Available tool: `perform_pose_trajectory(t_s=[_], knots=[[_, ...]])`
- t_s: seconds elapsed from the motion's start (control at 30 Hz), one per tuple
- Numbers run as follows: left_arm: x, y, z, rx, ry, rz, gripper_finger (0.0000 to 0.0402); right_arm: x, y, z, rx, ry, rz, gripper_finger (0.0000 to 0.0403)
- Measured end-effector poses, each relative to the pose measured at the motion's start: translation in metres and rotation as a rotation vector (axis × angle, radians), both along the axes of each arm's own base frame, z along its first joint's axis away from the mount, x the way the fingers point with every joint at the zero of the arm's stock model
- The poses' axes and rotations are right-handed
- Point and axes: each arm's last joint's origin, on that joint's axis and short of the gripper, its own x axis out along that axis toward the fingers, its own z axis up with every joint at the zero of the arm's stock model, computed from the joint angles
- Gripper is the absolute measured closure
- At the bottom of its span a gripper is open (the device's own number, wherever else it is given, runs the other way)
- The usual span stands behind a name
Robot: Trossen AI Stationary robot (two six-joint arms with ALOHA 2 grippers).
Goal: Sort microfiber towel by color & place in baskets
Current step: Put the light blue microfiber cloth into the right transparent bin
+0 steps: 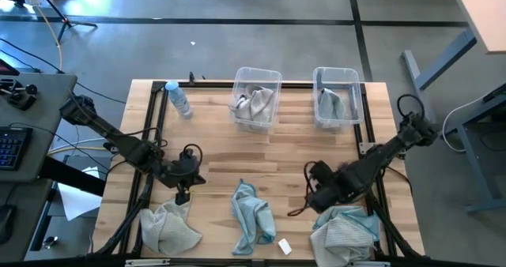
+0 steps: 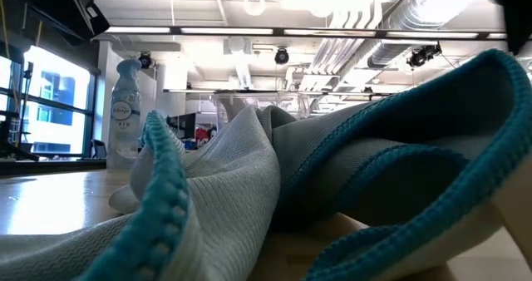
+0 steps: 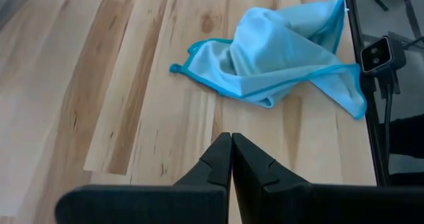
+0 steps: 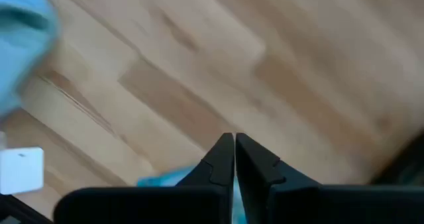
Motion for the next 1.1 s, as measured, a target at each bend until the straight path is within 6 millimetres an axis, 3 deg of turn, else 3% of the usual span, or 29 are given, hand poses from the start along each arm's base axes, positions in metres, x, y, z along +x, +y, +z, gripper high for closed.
perform_pose_trajectory(t_s=[0.23, 0.53, 0.93, 1.1], knots=[[0.0, 0.0, 0.0, 0.027, -0.001, -0.026, 0.0401, -0.025, 0.016, -0.027, 0.077, 0.148, -0.223, 0.0329], [0.0, 0.0, 0.0, 0.038, -0.002, -0.038, 0.0401, -0.037, 0.031, -0.066, 0.168, 0.108, -0.249, 0.0264], [0.0, 0.0, 0.0, 0.022, 0.005, -0.043, 0.0401, -0.049, 0.023, -0.102, 0.195, 0.146, -0.279, 0.0258], [0.0, 0.0, 0.0, 0.009, 0.009, -0.04, 0.0401, -0.045, 0.027, -0.111, 0.278, 0.082, -0.257, 0.0288]])
